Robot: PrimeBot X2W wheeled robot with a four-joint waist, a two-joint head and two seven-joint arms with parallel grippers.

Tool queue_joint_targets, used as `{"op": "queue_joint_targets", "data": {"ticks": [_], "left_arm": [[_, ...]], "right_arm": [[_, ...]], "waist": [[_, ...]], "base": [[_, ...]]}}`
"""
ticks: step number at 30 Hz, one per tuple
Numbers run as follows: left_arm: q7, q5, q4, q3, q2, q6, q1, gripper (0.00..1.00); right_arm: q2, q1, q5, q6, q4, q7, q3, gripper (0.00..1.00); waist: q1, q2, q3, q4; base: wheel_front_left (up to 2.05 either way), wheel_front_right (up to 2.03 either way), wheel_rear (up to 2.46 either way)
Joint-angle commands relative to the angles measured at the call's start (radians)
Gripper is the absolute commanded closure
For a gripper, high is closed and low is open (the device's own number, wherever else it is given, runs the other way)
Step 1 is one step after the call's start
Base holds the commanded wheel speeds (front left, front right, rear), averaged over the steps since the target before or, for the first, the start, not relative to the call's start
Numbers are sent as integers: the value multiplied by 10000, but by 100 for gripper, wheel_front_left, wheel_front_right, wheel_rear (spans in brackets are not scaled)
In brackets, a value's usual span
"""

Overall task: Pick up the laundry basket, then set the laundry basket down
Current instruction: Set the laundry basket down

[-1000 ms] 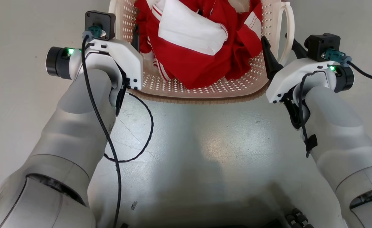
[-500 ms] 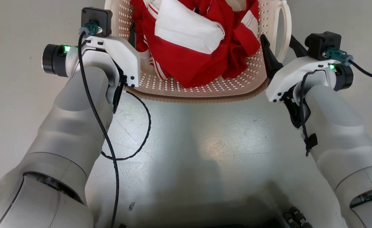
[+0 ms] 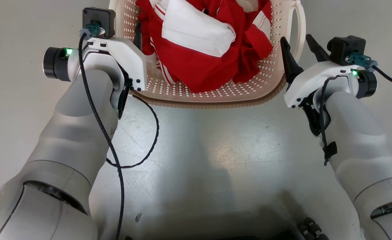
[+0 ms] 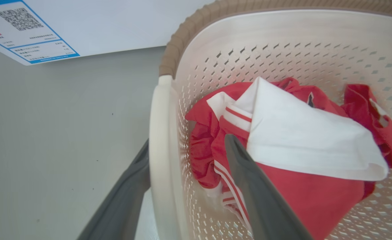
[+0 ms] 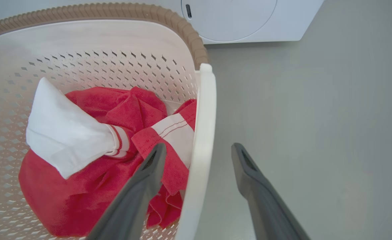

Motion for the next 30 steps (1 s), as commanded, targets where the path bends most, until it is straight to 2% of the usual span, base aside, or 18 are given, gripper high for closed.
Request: {"op": "queue_joint_targets", "data": {"ticks": [1, 7, 10, 19, 23, 30], "left_arm": [[-90, -111, -64, 121, 261, 55, 0, 0], [-117, -121, -60, 133, 291, 218, 97, 0], [-144, -161, -186, 254, 334, 356, 354, 0], [-149, 147, -2148, 1471, 691, 697, 1643, 0], [-149, 659, -2943, 2256, 725, 580, 2449, 0], [-150, 2116, -4371, 4374, 429, -108, 4406, 0]], "right_arm": [[195, 574, -142, 62, -198, -139, 5, 0], [195, 667, -232, 62, -408, -139, -219, 0], [195, 860, -506, 62, -997, -139, -619, 0], [195, 1549, -1076, 62, -2394, -139, -1219, 0], [195, 1934, -1243, 62, -3150, -139, -1279, 0], [195, 3001, -1603, 62, -4649, -139, -1346, 0]], "waist": [[-1, -1, -50, -14], [-1, -1, -167, -53], [-1, -1, -500, -85], [-1, -1, -1442, -21], [-1, -1, -2056, -1], [-1, -1, -3704, 55]], "base": [[0, 0, 0], [0, 0, 0], [0, 0, 0], [0, 0, 0], [0, 0, 0], [0, 0, 0]]}}
